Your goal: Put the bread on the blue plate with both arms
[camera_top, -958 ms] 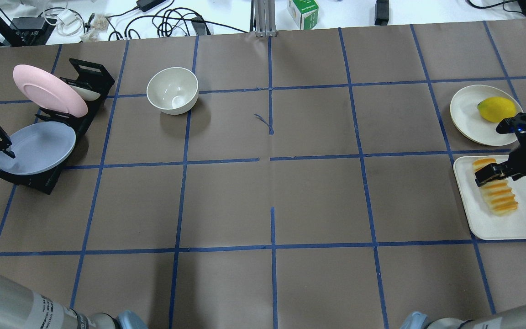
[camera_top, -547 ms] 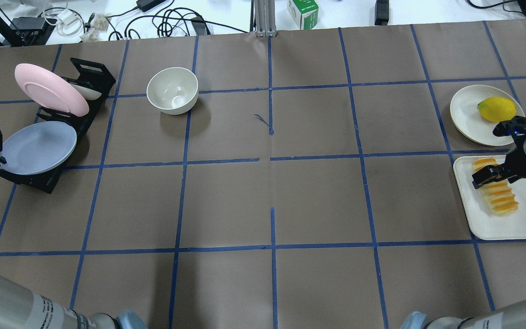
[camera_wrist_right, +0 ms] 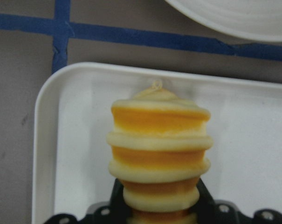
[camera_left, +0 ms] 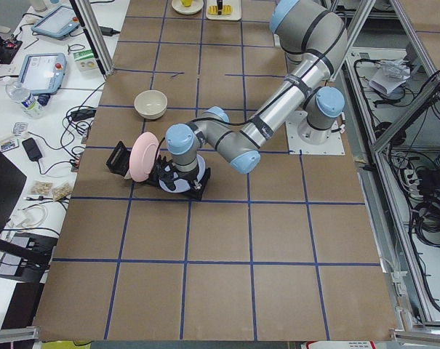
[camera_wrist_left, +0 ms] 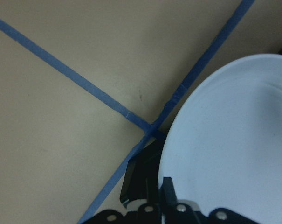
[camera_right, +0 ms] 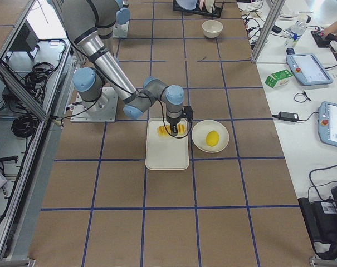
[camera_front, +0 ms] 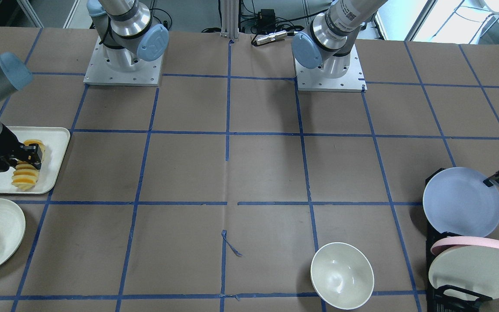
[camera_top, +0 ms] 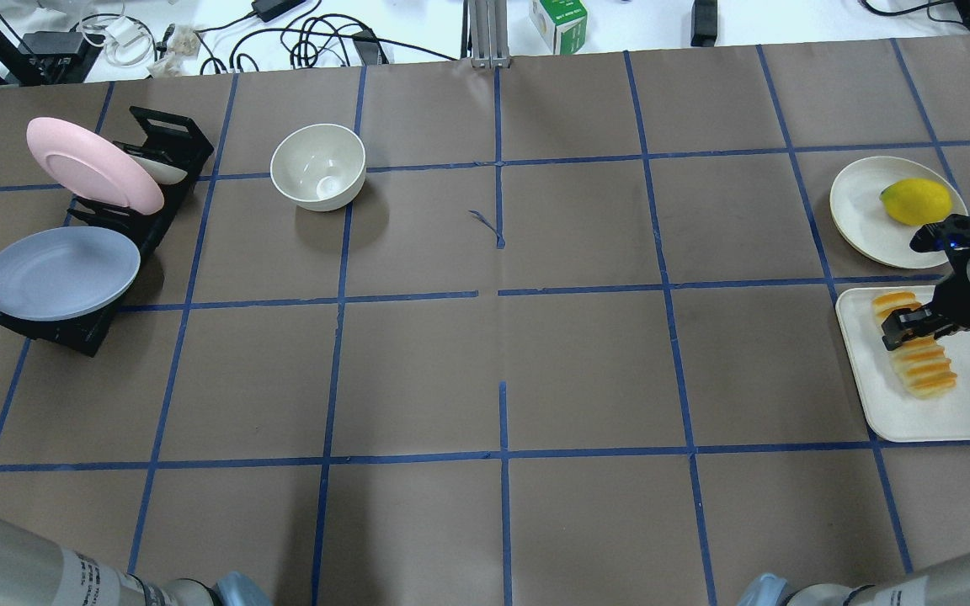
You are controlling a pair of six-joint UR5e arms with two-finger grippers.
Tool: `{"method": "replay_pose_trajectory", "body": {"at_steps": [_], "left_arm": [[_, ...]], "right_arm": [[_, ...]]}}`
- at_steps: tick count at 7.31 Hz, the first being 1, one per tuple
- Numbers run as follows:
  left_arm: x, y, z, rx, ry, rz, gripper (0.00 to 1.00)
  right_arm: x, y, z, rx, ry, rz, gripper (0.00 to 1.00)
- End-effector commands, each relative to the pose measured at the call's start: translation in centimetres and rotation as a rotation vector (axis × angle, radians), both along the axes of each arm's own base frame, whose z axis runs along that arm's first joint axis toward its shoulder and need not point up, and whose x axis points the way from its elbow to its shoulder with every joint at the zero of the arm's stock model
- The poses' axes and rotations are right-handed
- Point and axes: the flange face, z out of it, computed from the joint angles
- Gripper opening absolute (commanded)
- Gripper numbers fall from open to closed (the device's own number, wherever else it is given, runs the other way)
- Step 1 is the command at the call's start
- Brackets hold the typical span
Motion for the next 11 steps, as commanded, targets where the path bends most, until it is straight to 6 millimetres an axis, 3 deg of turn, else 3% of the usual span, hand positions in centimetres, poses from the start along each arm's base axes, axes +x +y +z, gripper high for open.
{"method": "replay_pose_trajectory", "body": {"at_steps": [1,3,4,5,8,9,10,11], "left_arm": [[-2.0,2.1,2.5,0.075,0.065,0.000,0.00],[-5.9,2.9,4.8,0.063,0.226,-0.007,0.00],[-9.1,3.0,4.5,0.076,0.261,-0.056,0.00],[-13.9,3.3,4.6,0.066,0.292,-0.097,0.00],[-32.6,3.0,10.6,-0.048,0.263,-0.187,0.00],[-40.6,1.9,11.2,-0.126,0.226,-0.243,0.00],[-47.2,1.3,10.6,-0.231,0.217,-0.258,0.00],[-51.0,1.4,8.1,-0.256,0.218,-0.260,0.00]], "right_arm": [[0.0,-0.2,3.7,0.019,0.033,0.007,0.00],[1.7,-3.0,11.5,0.030,0.025,-0.008,0.00],[3.5,-5.2,14.9,0.044,0.021,-0.002,0.00],[5.5,-6.6,17.2,0.057,0.016,-0.015,0.00],[12.1,-8.3,17.9,0.064,0.013,0.023,0.00],[12.9,-8.5,17.9,0.065,0.014,0.015,0.00],[15.2,-8.8,18.1,0.058,0.022,0.019,0.00],[17.8,-9.2,18.6,0.046,0.029,0.054,0.00]]}}
